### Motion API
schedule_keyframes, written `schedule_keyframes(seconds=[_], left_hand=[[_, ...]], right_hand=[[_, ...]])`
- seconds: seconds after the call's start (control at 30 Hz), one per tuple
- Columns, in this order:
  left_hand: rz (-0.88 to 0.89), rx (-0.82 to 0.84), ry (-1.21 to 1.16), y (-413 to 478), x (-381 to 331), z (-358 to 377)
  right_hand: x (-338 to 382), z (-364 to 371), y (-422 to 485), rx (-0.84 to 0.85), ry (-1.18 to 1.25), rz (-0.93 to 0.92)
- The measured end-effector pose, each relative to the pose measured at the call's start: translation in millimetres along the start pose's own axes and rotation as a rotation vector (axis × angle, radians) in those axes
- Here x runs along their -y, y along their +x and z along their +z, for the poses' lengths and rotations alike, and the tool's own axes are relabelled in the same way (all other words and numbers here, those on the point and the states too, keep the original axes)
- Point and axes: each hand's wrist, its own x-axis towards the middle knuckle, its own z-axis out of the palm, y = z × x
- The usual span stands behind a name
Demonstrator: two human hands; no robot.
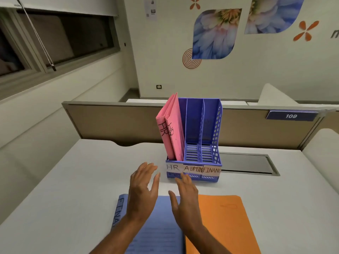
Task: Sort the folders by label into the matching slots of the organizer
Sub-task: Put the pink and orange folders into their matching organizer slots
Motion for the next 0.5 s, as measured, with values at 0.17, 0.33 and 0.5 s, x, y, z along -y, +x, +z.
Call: schedule_keyframes(seconds=[0.17,0.33,0.5], left_hand=[[-0.092,0.085,-0.022,-53.1,15.6,-23.0],[-0.150,0.154,0.002,-96.6,35.5,-46.5],[-0.228,0.209,0.006,-129.8,49.6,-65.5]], right_hand=[[5.3,3.3,-46.6,0.047,-0.053,0.009],[10.6,6.0,-91.1,0.051,-0.080,-0.012],[16.1,9.1,-130.3,0.107,-0.130,0.020]])
